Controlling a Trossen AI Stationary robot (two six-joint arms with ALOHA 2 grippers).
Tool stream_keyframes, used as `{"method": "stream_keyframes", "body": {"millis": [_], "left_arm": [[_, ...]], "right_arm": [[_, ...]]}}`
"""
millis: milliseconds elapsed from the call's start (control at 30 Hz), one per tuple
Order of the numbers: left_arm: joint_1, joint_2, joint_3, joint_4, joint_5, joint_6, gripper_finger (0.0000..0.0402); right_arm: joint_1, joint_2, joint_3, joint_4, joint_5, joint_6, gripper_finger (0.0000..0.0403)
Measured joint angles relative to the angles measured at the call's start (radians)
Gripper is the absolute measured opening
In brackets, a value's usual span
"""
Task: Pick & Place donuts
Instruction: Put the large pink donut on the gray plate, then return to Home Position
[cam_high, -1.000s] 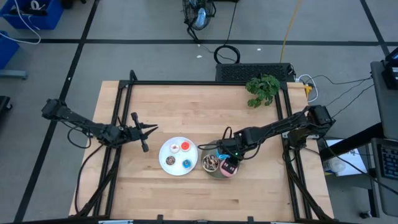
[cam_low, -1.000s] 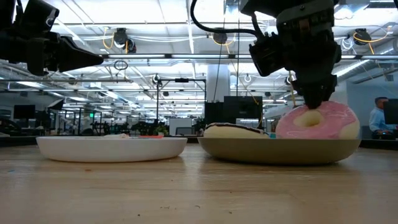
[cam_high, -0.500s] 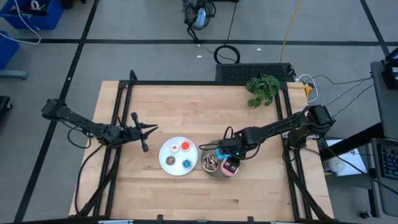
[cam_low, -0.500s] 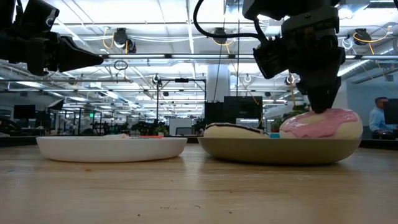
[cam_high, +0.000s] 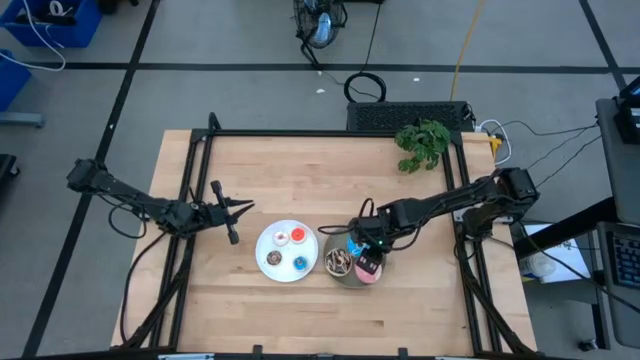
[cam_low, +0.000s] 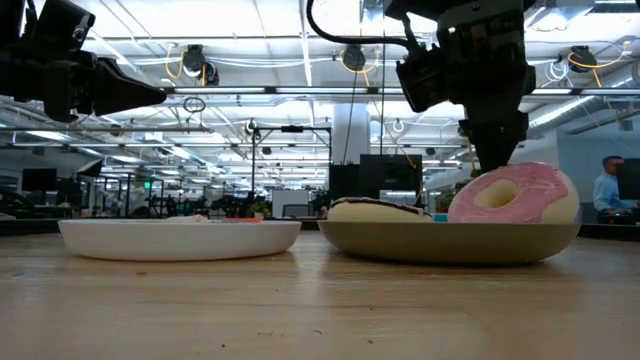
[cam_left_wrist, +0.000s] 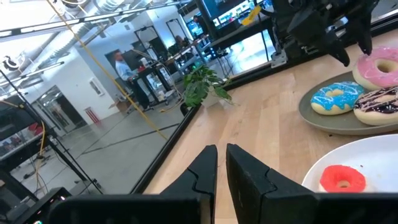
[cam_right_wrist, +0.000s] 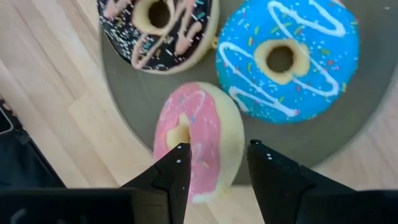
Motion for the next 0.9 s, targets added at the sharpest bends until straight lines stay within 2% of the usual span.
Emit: {"method": "stream_keyframes", "body": {"millis": [200,267,433,633,800,900], "left_arm": [[0.000,0.000,0.000,0.000,0.000,0.000,0.0042],[0.000,0.000,0.000,0.000,0.000,0.000,0.0042],[0.000,0.000,0.000,0.006,-0.020,0.012,0.0042],[0.000,0.000,0.000,0.020,-0.113,-0.008,0.0042],[0.000,-0.005,0.000,0.117,-0.106,-0.015,0.0041],[0.000,-0.005,0.000,0.151,-0.052,-0.019,0.0023]], "right_arm": [[-0.027,-0.032,0.006,-0.025,0.004,-0.039,0.0146],[-0.037,-0.065,0.017,-0.036,0.042,-0.066,0.0146],[-0.047,-0.185,0.045,-0.013,0.225,-0.190,0.0146],[-0.032,-0.390,-0.001,0.030,0.460,-0.348,0.0146],[-0.025,-0.574,-0.124,0.070,0.589,-0.452,0.0137],[-0.019,-0.698,-0.274,0.233,0.665,-0.532,0.0106]]}}
